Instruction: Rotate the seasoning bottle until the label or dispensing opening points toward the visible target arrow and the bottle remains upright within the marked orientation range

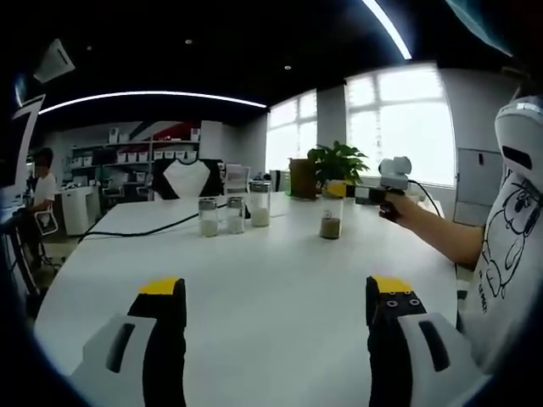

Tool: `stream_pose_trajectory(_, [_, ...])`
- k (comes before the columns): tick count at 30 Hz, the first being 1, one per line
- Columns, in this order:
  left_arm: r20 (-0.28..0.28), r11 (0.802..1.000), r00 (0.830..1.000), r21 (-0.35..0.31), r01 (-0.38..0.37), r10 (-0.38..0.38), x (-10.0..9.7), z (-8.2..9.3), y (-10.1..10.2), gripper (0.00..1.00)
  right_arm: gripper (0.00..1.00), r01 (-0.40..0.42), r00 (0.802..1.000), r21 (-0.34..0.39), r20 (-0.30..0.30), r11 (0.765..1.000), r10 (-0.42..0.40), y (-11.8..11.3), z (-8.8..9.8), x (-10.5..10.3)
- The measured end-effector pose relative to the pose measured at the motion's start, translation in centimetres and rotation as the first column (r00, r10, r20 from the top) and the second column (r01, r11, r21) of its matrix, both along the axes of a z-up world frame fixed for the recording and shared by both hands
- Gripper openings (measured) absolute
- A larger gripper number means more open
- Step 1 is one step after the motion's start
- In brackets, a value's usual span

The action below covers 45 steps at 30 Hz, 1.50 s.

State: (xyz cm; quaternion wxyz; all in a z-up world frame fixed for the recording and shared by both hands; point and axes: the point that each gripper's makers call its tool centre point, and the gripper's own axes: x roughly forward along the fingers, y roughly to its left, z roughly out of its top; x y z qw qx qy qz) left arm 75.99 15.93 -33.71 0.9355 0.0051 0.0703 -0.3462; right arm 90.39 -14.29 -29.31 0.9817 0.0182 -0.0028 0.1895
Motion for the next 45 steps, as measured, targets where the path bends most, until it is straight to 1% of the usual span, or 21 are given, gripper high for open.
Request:
stream_pose_trajectory(3, [0.0,1.0,1.0,-0.003,-0.002,0.002,0.0,0.0,0.0,0.92,0.36,-0.03,1.0,-0.002,0.001,1.0,0.03,0.1,0.0,0.0])
stream_pose_trajectory(5, [0.0,1.0,1.0,-0.005,-0.002,0.002,0.0,-0.1,0.1,0.92,0.36,-0.055,0.998,0.015,-0.004,0.998,0.055,0.1,0.0,-0.1])
stream_pose_trajectory(7, [-0.002,1.0,1.0,-0.005,0.0,0.0,0.0,-0.1,0.0,0.92,0.36,-0.07,0.998,0.0,-0.002,0.998,0.07,0.2,0.0,-0.1])
stream_pose_trajectory(10, [-0.004,1.0,1.0,-0.002,0.005,-0.005,0.0,-0.3,-0.1,0.91,0.36,-0.118,0.993,0.024,-0.001,0.993,0.118,0.3,0.0,-0.2])
stream_pose_trajectory(12, [-0.005,1.0,1.0,-0.004,0.008,-0.008,-0.1,-0.3,-0.2,0.91,0.36,-0.152,0.988,0.013,-0.002,0.988,0.152,0.4,0.0,-0.3])
stream_pose_trajectory(16, [-0.006,1.0,1.0,0.0,0.009,-0.009,-0.2,-0.3,-0.3,0.91,0.36,-0.189,0.982,-0.001,-0.009,0.982,0.189,0.5,0.0,-0.4])
stream_pose_trajectory(20, [-0.002,1.0,1.0,-0.004,0.005,-0.005,-0.2,-0.1,-0.2,0.91,0.36,-0.24,0.971,0.004,-0.009,0.971,0.24,0.5,-0.1,-0.5])
stream_pose_trajectory(24, [0.001,1.0,1.0,0.002,0.011,-0.011,-0.3,0.0,-0.3,0.91,0.36,-0.293,0.956,0.006,0.023,0.956,0.293,0.7,-0.1,-0.7])
stream_pose_trajectory(27, [0.002,1.0,1.0,0.008,0.01,-0.01,-0.4,0.0,-0.2,0.91,0.36,-0.33,0.944,0.012,0.023,0.944,0.33,0.7,-0.1,-0.8])
stream_pose_trajectory(31, [0.006,1.0,1.0,0.01,0.006,-0.006,-0.4,0.2,-0.1,0.91,0.36,-0.356,0.934,0.002,0.02,0.935,0.355,0.8,-0.1,-0.8])
stream_pose_trajectory(35, [0.007,1.0,1.0,0.011,0.014,-0.014,-0.4,0.3,-0.3,0.9,0.36,-0.388,0.922,0.014,0.013,0.922,0.387,0.7,-0.1,-0.7])
stream_pose_trajectory(38, [0.009,0.999,0.999,0.01,0.032,-0.032,-0.4,0.5,-0.9,0.9,0.36,-0.416,0.909,0.024,0.014,0.909,0.416,0.7,-0.1,-0.8])
stream_pose_trajectory(41, [0.015,0.999,0.999,-0.009,0.048,-0.048,-0.5,0.9,-1.2,0.91,0.36,-0.43,0.903,0.035,0.018,0.902,0.429,0.8,-0.1,-0.8])
stream_pose_trajectory(45, [0.02,0.999,0.999,-0.003,0.039,-0.039,-0.4,1.1,-1.1,0.91,0.36,-0.451,0.893,0.036,0.021,0.892,0.45,0.8,0.0,-0.9])
